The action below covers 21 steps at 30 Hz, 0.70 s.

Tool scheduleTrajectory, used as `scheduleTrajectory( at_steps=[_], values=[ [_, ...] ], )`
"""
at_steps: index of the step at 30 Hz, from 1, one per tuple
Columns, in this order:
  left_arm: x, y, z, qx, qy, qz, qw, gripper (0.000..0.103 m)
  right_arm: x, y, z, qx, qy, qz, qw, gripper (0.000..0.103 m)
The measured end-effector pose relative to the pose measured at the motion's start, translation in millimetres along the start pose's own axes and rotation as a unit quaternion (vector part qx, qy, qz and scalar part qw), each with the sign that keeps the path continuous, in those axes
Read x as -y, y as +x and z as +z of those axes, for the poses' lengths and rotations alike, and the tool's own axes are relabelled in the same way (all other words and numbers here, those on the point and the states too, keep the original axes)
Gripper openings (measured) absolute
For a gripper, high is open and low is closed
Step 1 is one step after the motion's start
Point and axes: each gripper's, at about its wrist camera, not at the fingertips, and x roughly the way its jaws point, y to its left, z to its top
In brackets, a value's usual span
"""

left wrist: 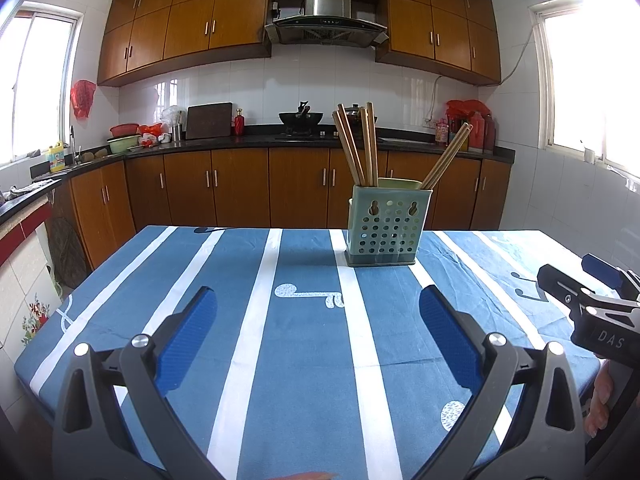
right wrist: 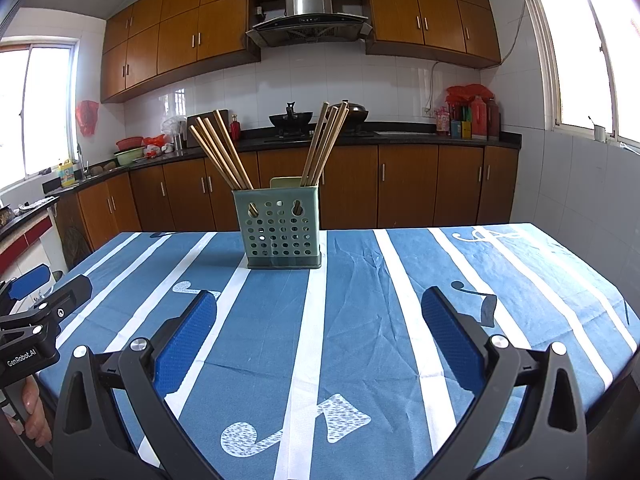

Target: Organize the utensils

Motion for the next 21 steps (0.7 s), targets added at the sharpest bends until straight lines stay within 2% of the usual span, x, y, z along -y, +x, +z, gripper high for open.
scheduleTrajectory(
  at_steps=[21],
  values=[
    [-0.2,-0.8,0.5,-0.001,0.0,0.0,1.0,0.099,-0.4,-0.1,0.7,0.0,0.001,0.0,1.0,0.101]
  ],
)
